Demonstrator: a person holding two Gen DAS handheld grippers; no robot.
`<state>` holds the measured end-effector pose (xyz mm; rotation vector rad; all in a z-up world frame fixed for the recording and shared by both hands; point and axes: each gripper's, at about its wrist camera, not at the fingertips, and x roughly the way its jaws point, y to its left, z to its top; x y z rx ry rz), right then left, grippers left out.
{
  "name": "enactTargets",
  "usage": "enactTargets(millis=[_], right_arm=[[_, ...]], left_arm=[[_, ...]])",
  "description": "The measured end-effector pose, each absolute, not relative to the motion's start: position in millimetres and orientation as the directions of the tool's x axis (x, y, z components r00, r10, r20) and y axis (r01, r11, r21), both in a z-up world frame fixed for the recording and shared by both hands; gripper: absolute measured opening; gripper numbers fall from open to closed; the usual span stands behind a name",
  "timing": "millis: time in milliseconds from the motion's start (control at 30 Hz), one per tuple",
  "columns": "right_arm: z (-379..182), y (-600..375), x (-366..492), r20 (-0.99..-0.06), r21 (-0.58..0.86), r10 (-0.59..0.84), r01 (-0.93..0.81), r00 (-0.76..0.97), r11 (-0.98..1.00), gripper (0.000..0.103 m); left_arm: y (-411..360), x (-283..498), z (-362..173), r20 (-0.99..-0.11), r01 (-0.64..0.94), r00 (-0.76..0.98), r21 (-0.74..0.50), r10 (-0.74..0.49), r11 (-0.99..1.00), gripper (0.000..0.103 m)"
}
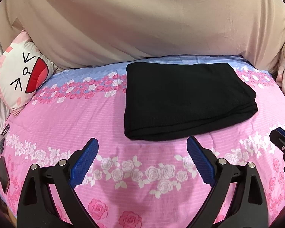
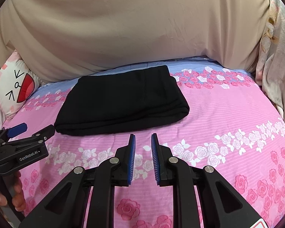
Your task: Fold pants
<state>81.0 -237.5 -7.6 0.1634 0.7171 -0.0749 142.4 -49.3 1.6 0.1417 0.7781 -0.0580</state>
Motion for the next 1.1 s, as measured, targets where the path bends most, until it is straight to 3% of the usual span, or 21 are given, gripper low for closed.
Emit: enactTargets(millis=[200,233,300,433,500,733,767,800,833,867,1033,1100], right_arm=[[-10.0,-245.0,99.4,-0.662,0.117,-0.014,0.123,0.749,0.985,0.021],[-11.0,-251.5,102.9,-0.662,0.124,-0.018,0.134,0.749,0.983,0.026],[-14.3,-271.2,113.4,-0.664,0.127,-0.041,0.167,0.747,0.978,0.054],[-21.1,-309.4,145.9,-0.683,0.183,-0.005,0.178,0.73,0.967,0.062],[-27.9,-326.3,167.6,-0.697,0.242,0.039,0.183,0.716,0.953,0.075],[-75.6,-346.8,227.4,-0.761,0.373,0.17,0.207,0.626,0.905,0.076],[-80.9,-346.0,231.5,-0.744,0.422,0.225,0.182,0.629,0.888,0.065],[-81.2,-344.9,229.8,-0.729,0.462,0.263,0.171,0.632,0.87,0.044],[-75.8,-342.5,226.4,-0.717,0.479,0.28,0.159,0.638,0.863,0.036],[-63.8,-336.1,218.6,-0.711,0.466,0.274,0.142,0.648,0.873,0.032],[-26.0,-315.3,152.3,-0.638,0.49,0.289,0.087,0.713,0.867,0.031],[-41.2,-316.1,142.3,-0.669,0.467,0.263,0.119,0.695,0.876,0.039]], left_arm=[[-53.1,156.5,-1.5,-0.706,0.105,0.708,0.113,0.006,0.988,0.092],[-52.5,159.5,-2.7,-0.708,0.104,0.706,0.109,0.003,0.989,0.093],[-48.0,169.3,-6.4,-0.721,0.114,0.692,0.065,-0.032,0.991,0.098],[-48.9,199.8,-20.7,-0.769,0.148,0.624,-0.053,-0.135,0.988,0.098],[-47.3,222.8,-32.5,-0.797,0.131,0.577,-0.126,-0.179,0.983,0.098],[-36.8,261.8,-70.1,-0.814,0.045,0.508,-0.303,-0.283,0.952,0.097],[-41.1,262.9,-68.5,-0.811,0.072,0.515,-0.282,-0.278,0.957,0.084],[-43.9,263.6,-67.2,-0.815,0.092,0.507,-0.274,-0.282,0.957,0.068],[-45.5,263.3,-63.6,-0.808,0.115,0.504,-0.286,-0.304,0.951,0.057],[-46.5,261.5,-57.9,-0.801,0.136,0.506,-0.291,-0.319,0.947,0.035],[-34.3,242.3,-23.9,-0.793,0.19,0.515,-0.264,-0.325,0.945,0.028],[-24.8,231.1,-27.4,-0.803,0.195,0.475,-0.304,-0.361,0.933,0.032]])
